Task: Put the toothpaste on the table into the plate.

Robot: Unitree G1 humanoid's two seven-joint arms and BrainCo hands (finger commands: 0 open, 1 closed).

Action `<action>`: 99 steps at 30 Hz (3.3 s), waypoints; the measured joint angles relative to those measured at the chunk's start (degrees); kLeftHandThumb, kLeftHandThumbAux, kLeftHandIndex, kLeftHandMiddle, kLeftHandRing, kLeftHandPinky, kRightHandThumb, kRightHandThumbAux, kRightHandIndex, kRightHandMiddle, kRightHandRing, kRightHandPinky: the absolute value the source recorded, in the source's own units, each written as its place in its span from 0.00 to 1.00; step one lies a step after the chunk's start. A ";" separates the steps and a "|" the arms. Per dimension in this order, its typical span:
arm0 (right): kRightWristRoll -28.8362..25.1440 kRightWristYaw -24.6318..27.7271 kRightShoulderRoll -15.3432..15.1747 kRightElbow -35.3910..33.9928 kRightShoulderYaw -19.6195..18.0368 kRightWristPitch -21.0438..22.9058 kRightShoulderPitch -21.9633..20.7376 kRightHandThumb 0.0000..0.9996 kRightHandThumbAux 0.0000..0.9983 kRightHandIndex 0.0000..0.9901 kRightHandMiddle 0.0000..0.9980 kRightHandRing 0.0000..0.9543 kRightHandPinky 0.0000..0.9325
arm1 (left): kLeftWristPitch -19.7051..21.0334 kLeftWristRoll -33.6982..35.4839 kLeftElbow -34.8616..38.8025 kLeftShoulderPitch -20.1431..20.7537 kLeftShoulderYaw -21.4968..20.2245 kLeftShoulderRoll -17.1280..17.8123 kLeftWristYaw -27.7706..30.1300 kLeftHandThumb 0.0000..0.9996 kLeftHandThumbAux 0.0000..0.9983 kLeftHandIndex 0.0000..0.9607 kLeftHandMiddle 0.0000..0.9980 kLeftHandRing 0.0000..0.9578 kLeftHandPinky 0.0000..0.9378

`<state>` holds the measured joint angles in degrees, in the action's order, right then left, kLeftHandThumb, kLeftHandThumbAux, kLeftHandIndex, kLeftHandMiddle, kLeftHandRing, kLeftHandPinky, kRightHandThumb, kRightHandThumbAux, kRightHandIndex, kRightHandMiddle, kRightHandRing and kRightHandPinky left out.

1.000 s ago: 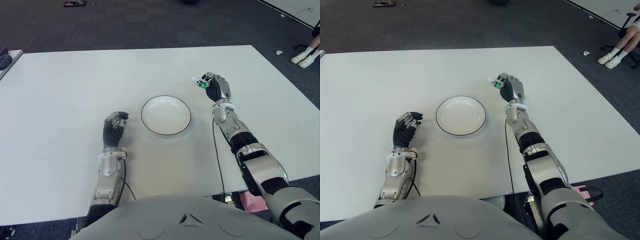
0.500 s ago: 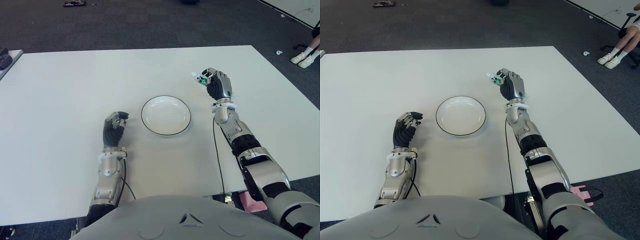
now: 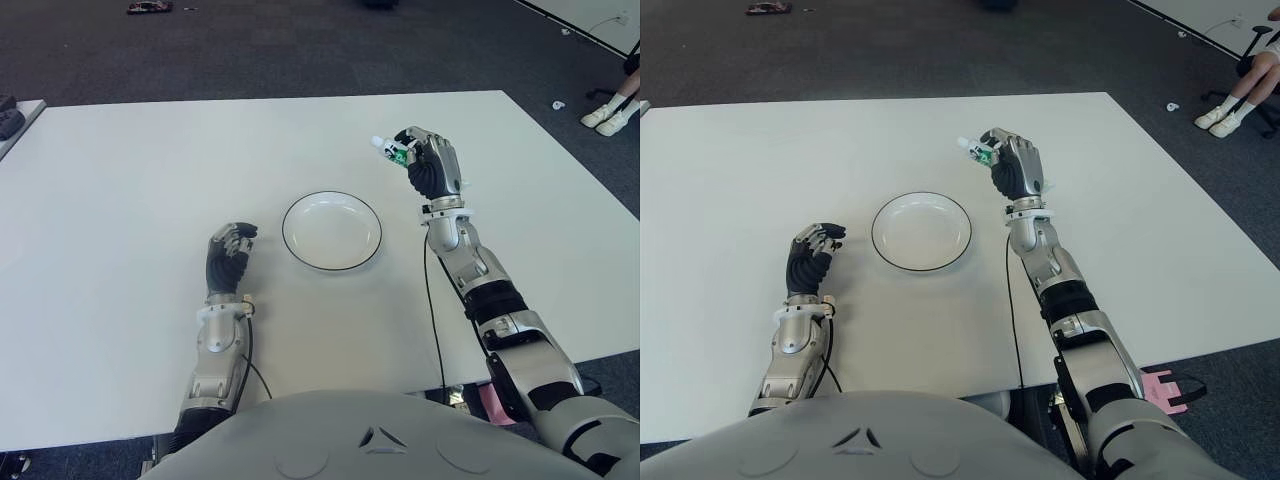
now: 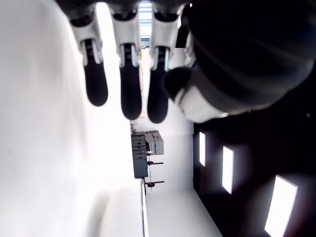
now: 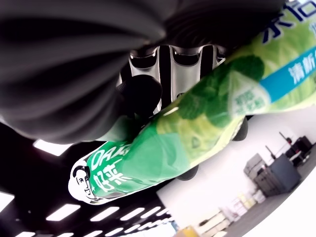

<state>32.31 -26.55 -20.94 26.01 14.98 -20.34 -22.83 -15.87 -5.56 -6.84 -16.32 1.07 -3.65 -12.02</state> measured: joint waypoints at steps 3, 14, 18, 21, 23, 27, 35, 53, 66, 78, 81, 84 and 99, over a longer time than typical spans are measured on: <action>0.00 1.29 0.10 -1.63 0.13 -0.99 0.79 0.96 0.66 0.39 0.51 0.58 0.81 | 0.00 0.01 -0.08 0.07 -0.01 -0.01 0.00 0.71 0.72 0.43 0.40 0.39 0.37; 0.01 7.03 1.78 -4.61 1.53 -2.99 2.07 0.96 0.66 0.39 0.50 0.58 0.84 | 0.08 0.00 -0.24 0.30 0.04 -0.03 0.00 0.71 0.72 0.43 0.40 0.38 0.36; 0.08 8.20 2.26 -4.71 2.09 -3.76 2.07 0.95 0.66 0.38 0.50 0.58 0.84 | 0.08 0.00 -0.27 0.35 0.07 -0.03 0.00 0.71 0.72 0.43 0.40 0.38 0.36; 0.08 9.49 2.40 -4.74 2.38 -4.21 2.04 0.95 0.66 0.38 0.50 0.58 0.85 | 0.07 0.00 -0.31 0.35 0.06 -0.04 0.00 0.71 0.72 0.44 0.40 0.39 0.36; 0.09 10.48 2.50 -4.74 2.58 -4.29 2.04 0.95 0.66 0.38 0.50 0.58 0.86 | 0.07 -0.01 -0.31 0.36 0.06 -0.04 0.00 0.71 0.72 0.44 0.41 0.39 0.36; 0.09 12.67 2.68 -4.69 3.16 -4.57 1.96 0.95 0.66 0.38 0.50 0.58 0.87 | 0.07 -0.05 -0.30 0.35 0.06 -0.06 0.00 0.71 0.72 0.44 0.41 0.39 0.36; 0.37 15.37 3.59 -4.00 4.59 -5.08 1.69 0.95 0.66 0.38 0.51 0.57 0.87 | 0.10 -0.07 -0.27 0.30 0.08 -0.06 0.00 0.71 0.72 0.44 0.40 0.38 0.35; 2.20 18.05 6.09 1.23 7.50 -5.08 -0.11 0.95 0.66 0.38 0.51 0.58 0.88 | -0.10 -0.06 -0.32 0.16 0.11 -0.08 0.00 0.71 0.72 0.43 0.40 0.38 0.35; 5.96 15.11 6.58 9.67 10.97 -6.32 -2.45 0.95 0.66 0.38 0.51 0.58 0.87 | -0.14 -0.01 -0.29 -0.15 0.09 -0.08 0.00 0.71 0.72 0.43 0.40 0.38 0.37; 7.16 14.14 7.52 13.99 13.38 -6.73 -3.85 0.95 0.66 0.38 0.52 0.58 0.88 | -0.15 0.01 -0.25 -0.27 0.06 -0.08 0.00 0.71 0.72 0.44 0.40 0.39 0.39; 7.24 13.35 7.86 14.86 13.61 -7.04 -4.21 0.95 0.66 0.38 0.52 0.58 0.89 | -0.20 -0.01 -0.25 -0.32 0.06 -0.08 0.00 0.71 0.72 0.43 0.40 0.39 0.39; 7.82 11.70 8.17 15.82 14.01 -7.43 -4.53 0.95 0.66 0.38 0.52 0.59 0.90 | -0.36 -0.02 -0.25 -0.34 0.06 -0.08 0.00 0.71 0.72 0.43 0.40 0.40 0.40; 11.63 1.48 7.67 20.09 17.13 -9.56 -5.56 0.66 0.64 0.38 0.45 0.53 0.56 | -0.66 -0.05 -0.22 -0.34 0.05 -0.07 0.00 0.71 0.72 0.44 0.41 0.41 0.40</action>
<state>43.94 -25.07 -13.27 46.10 32.11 -29.90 -28.40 -16.53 -5.61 -7.06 -16.66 1.12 -3.72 -12.02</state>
